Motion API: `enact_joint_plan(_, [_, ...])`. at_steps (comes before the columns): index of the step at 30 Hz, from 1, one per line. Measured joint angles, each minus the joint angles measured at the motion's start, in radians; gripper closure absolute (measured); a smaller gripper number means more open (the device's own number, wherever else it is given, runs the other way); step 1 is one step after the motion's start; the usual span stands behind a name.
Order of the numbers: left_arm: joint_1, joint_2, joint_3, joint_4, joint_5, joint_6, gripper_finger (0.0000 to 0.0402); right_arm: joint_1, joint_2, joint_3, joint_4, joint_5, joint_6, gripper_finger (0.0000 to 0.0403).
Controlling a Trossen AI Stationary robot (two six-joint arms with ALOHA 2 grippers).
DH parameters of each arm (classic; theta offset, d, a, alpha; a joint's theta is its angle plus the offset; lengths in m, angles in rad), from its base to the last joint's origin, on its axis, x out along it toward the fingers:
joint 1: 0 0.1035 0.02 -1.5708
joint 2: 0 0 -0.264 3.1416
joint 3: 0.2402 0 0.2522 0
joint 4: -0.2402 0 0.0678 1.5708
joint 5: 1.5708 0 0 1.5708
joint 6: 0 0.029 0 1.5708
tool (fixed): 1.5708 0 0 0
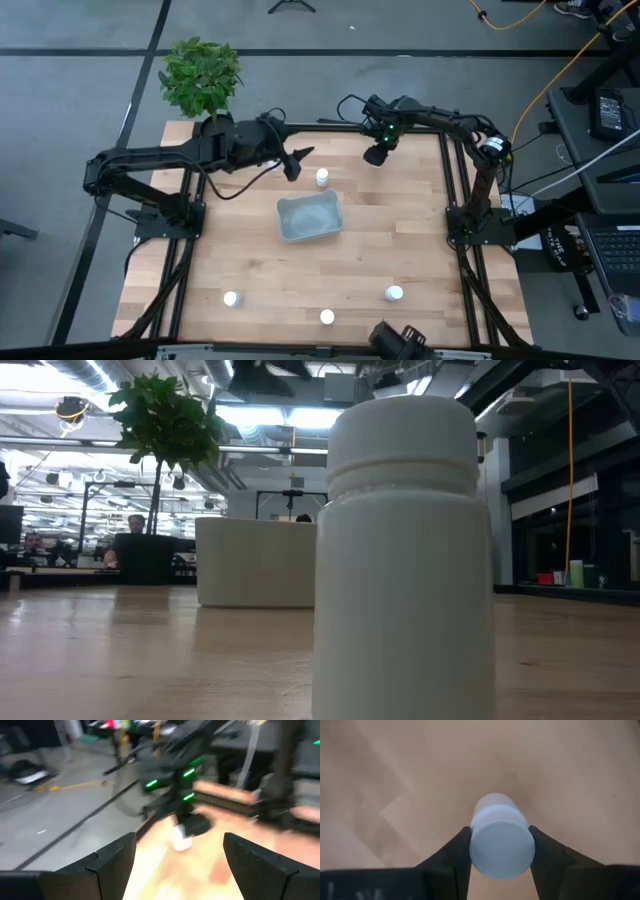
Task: Pick and place pill bottles into a basket
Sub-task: Put the white pill bottle into the gray basket
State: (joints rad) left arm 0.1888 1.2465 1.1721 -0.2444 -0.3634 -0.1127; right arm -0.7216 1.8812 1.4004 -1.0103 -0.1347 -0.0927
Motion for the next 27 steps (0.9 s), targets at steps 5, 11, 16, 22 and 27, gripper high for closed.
enact_joint_plan(5, [0.056, -0.03, 0.0, -0.12, -0.062, -0.028, 0.0109, 0.108, -0.045, 0.089, -0.102, -0.001, -0.017, 0.0254])
enact_joint_plan(11, [0.131, -0.056, 0.0, -0.205, -0.071, -0.031, 0.0109, 0.274, -0.101, 0.268, -0.197, -0.001, 0.004, 0.0254])
enact_joint_plan(16, [0.183, -0.056, 0.0, -0.245, -0.056, -0.031, 0.0109, 0.448, -0.112, 0.461, -0.214, 0.0, -0.014, 0.0254])
enact_joint_plan(22, [0.2, -0.056, 0.0, -0.264, -0.027, -0.031, 0.0109, 0.619, -0.11, 0.567, -0.11, 0.034, -0.02, 0.0254])
enact_joint_plan(27, [0.2, -0.056, 0.0, -0.288, -0.027, 0.045, 0.0109, 0.674, -0.083, 0.535, -0.051, 0.069, 0.02, 0.0254])
